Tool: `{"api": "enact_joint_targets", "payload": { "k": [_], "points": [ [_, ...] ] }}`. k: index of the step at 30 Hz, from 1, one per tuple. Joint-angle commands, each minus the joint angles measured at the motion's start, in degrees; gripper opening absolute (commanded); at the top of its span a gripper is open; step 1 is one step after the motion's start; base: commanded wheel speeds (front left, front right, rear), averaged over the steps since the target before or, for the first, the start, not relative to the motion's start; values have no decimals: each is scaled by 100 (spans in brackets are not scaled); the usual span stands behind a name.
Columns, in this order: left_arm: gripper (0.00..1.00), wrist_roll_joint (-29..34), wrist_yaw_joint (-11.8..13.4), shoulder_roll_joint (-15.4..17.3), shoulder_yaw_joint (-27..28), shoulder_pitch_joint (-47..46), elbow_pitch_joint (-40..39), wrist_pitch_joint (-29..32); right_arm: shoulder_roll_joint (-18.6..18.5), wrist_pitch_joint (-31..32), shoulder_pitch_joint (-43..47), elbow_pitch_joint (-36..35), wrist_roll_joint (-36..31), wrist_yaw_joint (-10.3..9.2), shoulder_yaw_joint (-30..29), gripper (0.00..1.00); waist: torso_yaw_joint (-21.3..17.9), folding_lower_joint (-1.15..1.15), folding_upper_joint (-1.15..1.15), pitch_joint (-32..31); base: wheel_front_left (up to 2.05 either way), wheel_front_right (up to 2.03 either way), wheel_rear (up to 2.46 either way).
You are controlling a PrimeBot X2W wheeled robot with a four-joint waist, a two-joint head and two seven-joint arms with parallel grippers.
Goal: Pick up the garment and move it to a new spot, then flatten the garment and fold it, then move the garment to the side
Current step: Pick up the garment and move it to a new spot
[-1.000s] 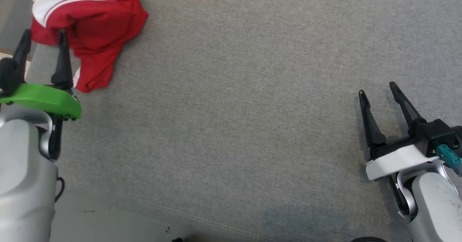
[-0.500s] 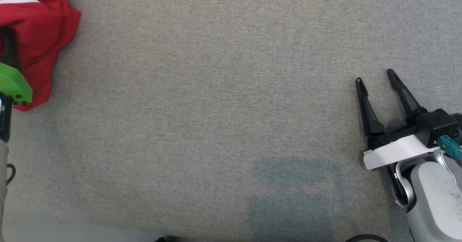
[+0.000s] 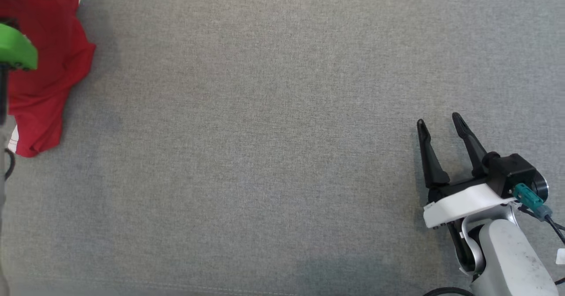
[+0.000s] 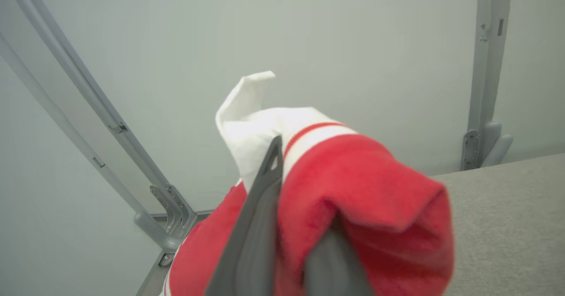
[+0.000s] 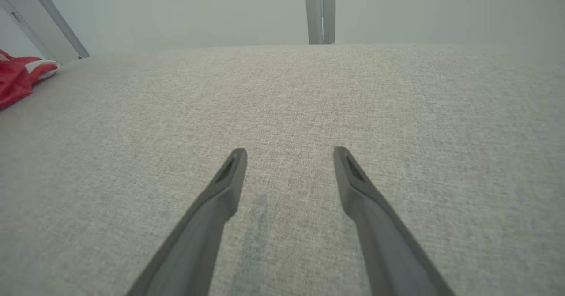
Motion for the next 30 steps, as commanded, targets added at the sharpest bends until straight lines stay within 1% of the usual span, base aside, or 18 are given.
{"api": "enact_joint_targets", "payload": {
  "k": [1, 6, 12, 17, 18, 20, 21, 23, 24, 25, 26, 30],
  "points": [
    [0, 12, -24, -103, -105, 22, -235, -15, 69, -5, 132, 22, 18, -8, -28, 100, -198, 0, 1, -404, 0, 0, 0],
    [0, -64, -47, -455, -474, 33, -960, -15, 227, -6, 266, 86, 72, -8, -44, 100, -446, 0, 1, -716, 0, 0, 0],
    [0, -326, -53, -1169, -1076, 277, -1592, -11, 345, -6, 400, 174, 137, -8, -55, 100, -896, 0, 1, -1011, 0, 0, 0],
    [0, -608, -47, -1953, -1597, 556, -1626, -10, 415, -6, 503, 208, 150, -8, -66, 100, -1314, 0, 1, -1130, 0, 0, 0],
    [0, -608, -47, -1953, -1597, 556, -1626, -10, 415, -6, 503, 208, 150, -8, -66, 100, -1314, 0, 1, -1130, 0, 0, 0],
    [0, -644, -44, -2132, -1781, 707, -1557, -11, 425, -6, 490, 229, 176, -8, -59, 100, -1476, 0, 1, -1145, 0, 0, 0],
    [0, -602, -45, -2267, -1952, 894, -1536, -10, 434, -6, 487, 234, 192, -8, -52, 100, -1627, 0, 1, -1138, 0, 0, 0],
    [0, -614, -45, -2356, -2202, 1159, -1439, -10, 437, -6, 483, 246, 201, -8, -58, 100, -1732, 0, 1, -1120, 0, 0, 0],
    [6, -632, -45, -2360, -2284, 1289, -1360, -10, 439, -6, 479, 255, 202, -8, -60, 100, -1772, 0, 1, -1113, 0, 0, 0],
    [40, -642, -45, -2360, -2340, 1418, -1274, -11, 444, -6, 472, 263, 210, -8, -46, 100, -1808, 0, 1, -1112, 0, 0, 0],
    [100, -686, -44, -2364, -2340, 1554, -1156, -11, 448, -6, 464, 266, 219, -8, -49, 100, -1837, 0, 1, -1113, 0, 0, 0],
    [100, -633, -44, -2378, -2178, 2125, -776, -10, 457, -6, 441, 271, 246, -8, -37, 100, -1886, 0, 1, -1139, 0, 0, 0]
  ]
}}
